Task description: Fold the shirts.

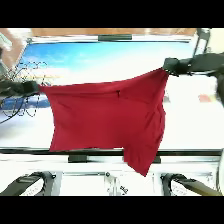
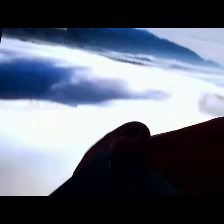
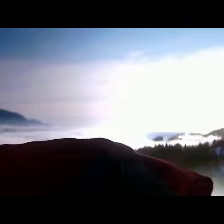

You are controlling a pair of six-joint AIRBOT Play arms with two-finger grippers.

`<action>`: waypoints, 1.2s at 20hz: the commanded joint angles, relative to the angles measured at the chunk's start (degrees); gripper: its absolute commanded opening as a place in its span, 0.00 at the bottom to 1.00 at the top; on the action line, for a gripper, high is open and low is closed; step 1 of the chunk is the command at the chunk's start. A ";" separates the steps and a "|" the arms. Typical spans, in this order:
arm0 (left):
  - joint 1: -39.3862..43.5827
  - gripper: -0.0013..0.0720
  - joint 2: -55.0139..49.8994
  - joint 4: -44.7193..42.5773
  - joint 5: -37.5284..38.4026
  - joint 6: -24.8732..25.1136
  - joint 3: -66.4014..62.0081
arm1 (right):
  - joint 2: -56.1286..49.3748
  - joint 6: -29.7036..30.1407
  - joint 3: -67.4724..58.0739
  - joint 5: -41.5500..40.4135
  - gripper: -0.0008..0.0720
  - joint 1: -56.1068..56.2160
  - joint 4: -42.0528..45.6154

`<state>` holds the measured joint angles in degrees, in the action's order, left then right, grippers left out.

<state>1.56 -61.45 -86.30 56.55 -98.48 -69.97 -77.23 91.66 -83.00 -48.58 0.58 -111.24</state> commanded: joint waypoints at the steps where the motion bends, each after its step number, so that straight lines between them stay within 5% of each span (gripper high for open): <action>1: -0.55 0.06 -13.16 0.39 -19.67 -0.90 -2.34 | -8.76 -0.11 0.68 19.89 0.14 0.70 -4.26; 7: -0.98 0.06 -27.17 1.92 -34.88 -0.90 -4.68 | -17.29 -0.11 0.70 21.97 0.14 2.75 -3.78; 13: -1.31 0.06 -31.26 2.73 -29.99 1.33 -4.74 | -19.34 -1.07 0.68 8.98 0.14 2.69 -2.34; 20: -5.68 0.06 -30.53 2.73 5.25 19.52 -9.66 | -13.77 -4.26 0.76 -25.79 0.14 2.75 5.49; 24: -7.37 0.06 -30.99 2.73 17.46 23.30 -8.76 | -13.79 -4.92 5.20 -29.86 0.14 2.69 9.64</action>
<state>-4.58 -92.25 -83.57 62.11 -80.25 -78.94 -91.42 87.83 -80.01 -71.16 3.29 -105.60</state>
